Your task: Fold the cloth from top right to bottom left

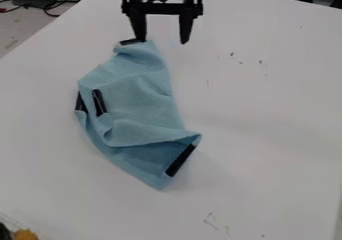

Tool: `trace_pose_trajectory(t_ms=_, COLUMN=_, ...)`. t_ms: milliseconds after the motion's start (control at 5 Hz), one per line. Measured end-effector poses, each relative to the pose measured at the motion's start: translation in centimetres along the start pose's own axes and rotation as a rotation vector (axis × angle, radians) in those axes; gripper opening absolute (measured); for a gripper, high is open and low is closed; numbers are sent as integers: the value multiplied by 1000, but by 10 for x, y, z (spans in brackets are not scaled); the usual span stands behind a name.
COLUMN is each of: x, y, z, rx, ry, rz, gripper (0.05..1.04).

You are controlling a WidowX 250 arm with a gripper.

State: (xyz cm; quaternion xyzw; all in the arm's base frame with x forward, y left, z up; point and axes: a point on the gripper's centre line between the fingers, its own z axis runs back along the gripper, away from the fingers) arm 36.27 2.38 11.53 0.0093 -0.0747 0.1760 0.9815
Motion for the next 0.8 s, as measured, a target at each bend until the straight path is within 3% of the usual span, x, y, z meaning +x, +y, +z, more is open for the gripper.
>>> trace_pose_trajectory(t_ms=400, x=-5, y=-32, z=-10, rx=-68, ry=-25, rz=34, gripper=999)
trace_pose_trajectory(t_ms=800, x=-24, y=-56, z=4, rx=-42, ry=-31, rz=-11, gripper=999)
